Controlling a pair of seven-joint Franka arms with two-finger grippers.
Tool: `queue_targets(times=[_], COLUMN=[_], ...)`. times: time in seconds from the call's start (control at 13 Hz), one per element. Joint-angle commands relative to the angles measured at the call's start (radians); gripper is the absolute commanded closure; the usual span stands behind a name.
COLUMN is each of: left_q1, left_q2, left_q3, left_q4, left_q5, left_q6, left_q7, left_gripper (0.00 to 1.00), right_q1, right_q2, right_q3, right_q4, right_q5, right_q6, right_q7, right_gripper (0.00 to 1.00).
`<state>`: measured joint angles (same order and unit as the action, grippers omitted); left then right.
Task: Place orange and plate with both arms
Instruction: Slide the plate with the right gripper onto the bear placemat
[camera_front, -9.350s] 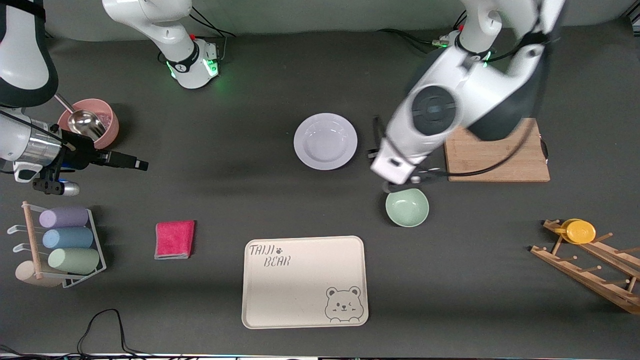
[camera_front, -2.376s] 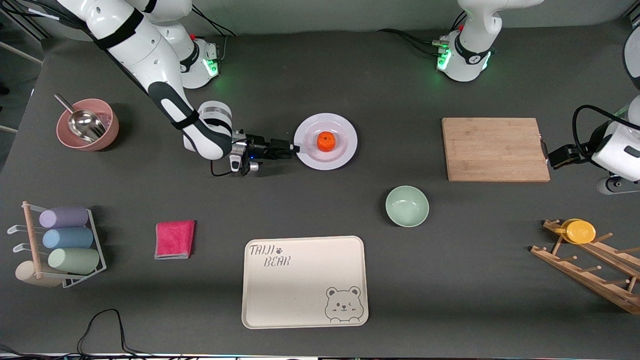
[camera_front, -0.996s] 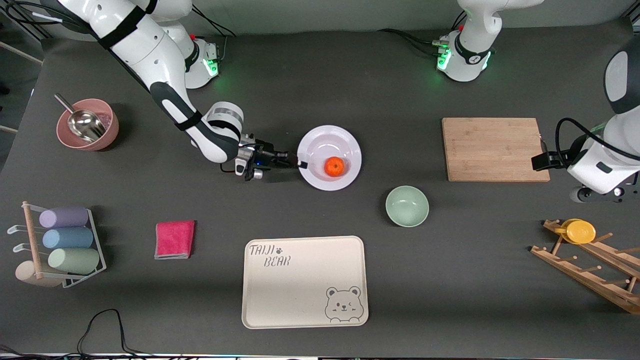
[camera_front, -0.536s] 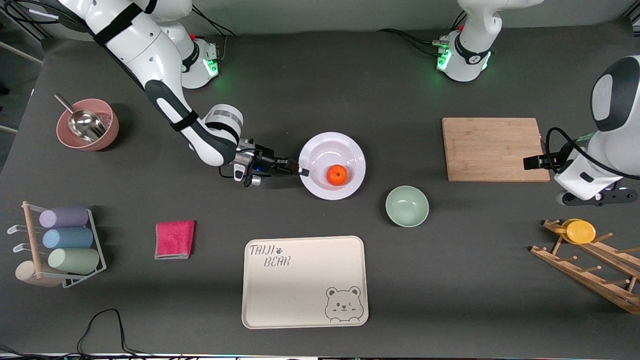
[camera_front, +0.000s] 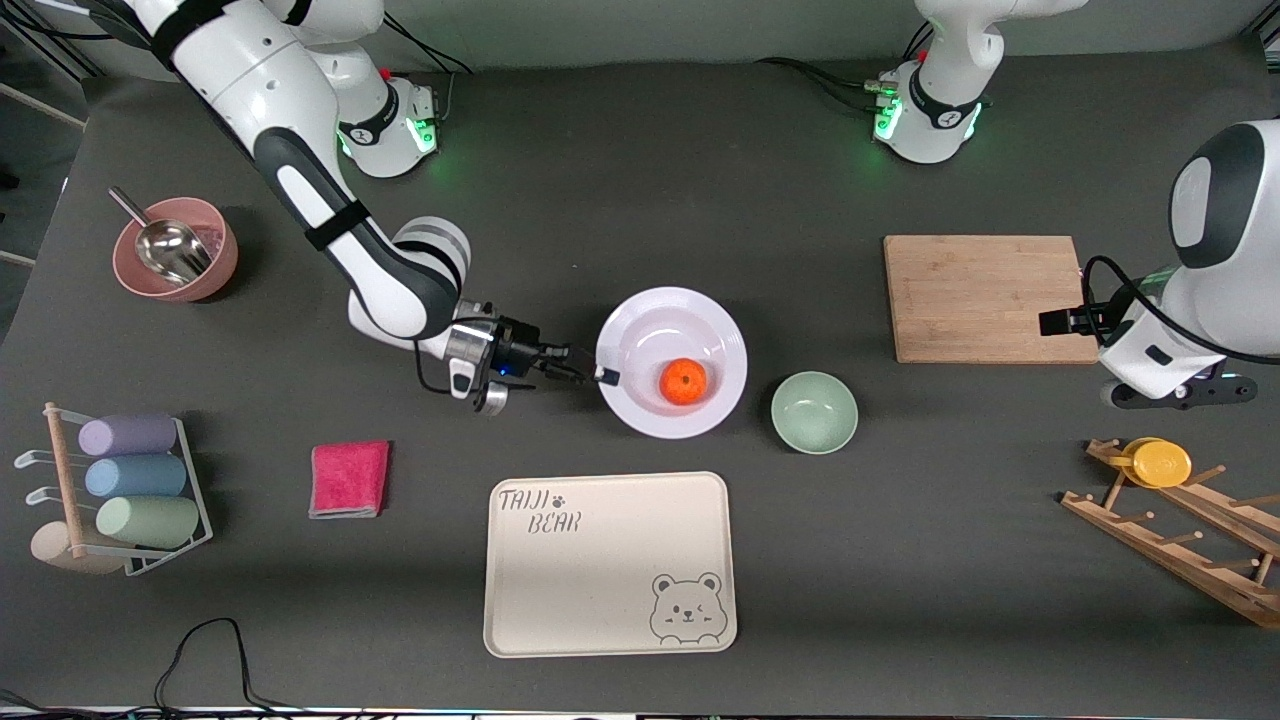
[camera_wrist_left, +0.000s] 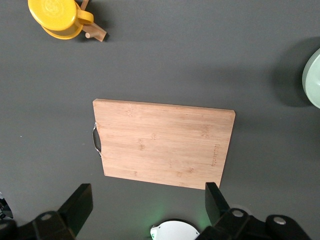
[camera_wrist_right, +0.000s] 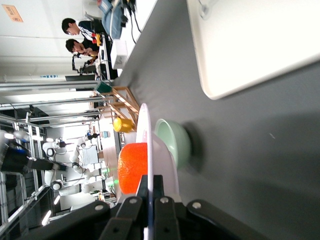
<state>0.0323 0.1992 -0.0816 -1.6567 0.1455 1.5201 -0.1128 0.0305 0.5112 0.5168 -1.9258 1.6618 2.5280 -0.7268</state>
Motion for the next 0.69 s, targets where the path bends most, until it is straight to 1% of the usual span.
queue_targets(times=[0.0, 0.08, 0.31, 0.46, 0.54, 0.61], left_q1=[0.0, 0.001, 0.0, 0.001, 0.003, 0.005], left_q2=[-0.029, -0.029, -0.041, -0.037, -0.03, -0.029], left_q3=[0.002, 0.002, 0.002, 0.002, 0.002, 0.002], left_q4=[-0.02, -0.02, -0.02, -0.02, -0.018, -0.018], left_q5=[-0.007, -0.007, -0.006, -0.007, -0.007, -0.007], left_q6=[-0.009, -0.009, -0.021, -0.017, -0.009, -0.003], left_q7=[0.009, 0.009, 0.009, 0.015, 0.021, 0.021], left_gripper=[0.0, 0.0, 0.0, 0.0, 0.0, 0.0], right_q1=[-0.021, -0.032, -0.04, -0.05, -0.05, -0.057], right_q2=[0.07, 0.099, 0.212, 0.303, 0.344, 0.377], right_q3=[0.002, 0.002, 0.0, -0.001, -0.003, -0.015], right_q4=[0.176, 0.233, 0.42, 0.538, 0.594, 0.635], right_q5=[-0.185, -0.233, -0.318, -0.416, -0.471, -0.506], right_q6=[0.003, 0.002, -0.006, -0.031, -0.055, -0.093], right_q7=[0.212, 0.251, 0.302, 0.351, 0.384, 0.42], right_gripper=[1.0, 1.0, 1.0, 1.0, 1.0, 1.0])
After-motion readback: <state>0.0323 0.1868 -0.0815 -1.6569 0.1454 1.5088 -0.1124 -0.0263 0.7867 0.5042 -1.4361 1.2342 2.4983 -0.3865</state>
